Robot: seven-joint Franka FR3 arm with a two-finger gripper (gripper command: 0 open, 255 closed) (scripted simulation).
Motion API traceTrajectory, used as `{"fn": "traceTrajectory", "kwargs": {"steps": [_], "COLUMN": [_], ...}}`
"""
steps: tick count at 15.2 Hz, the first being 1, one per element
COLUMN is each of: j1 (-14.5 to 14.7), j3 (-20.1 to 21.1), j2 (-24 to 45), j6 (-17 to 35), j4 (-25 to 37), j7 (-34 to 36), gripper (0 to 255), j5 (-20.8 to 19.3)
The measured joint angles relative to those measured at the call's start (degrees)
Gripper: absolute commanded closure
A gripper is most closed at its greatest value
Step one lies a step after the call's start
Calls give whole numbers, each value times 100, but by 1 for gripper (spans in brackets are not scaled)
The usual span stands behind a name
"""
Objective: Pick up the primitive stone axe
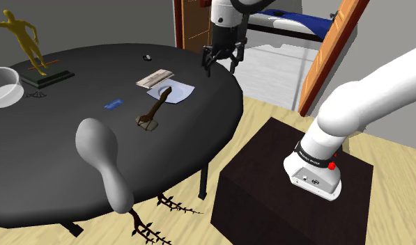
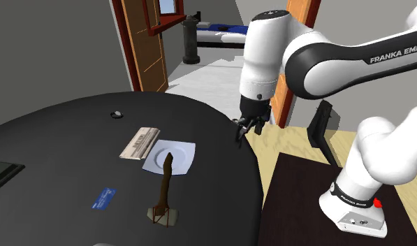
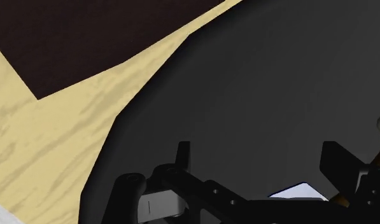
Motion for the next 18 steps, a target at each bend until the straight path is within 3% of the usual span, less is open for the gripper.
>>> {"fn": "traceTrajectory", "kwargs": {"steps": [5,10,14,18], "j1": [-256,-492,-466,-262], "j3": [609,1065,1237,1106], "j2": [1060,2298,3373,4359], "j6": [688,1236,1484,1595], "j4": [419,1039,1696,2401], "j7": [1194,2496,3654,4616], "gripper": [0,0,0,0], "j5": [-170,-750,-1452,-2101]}}
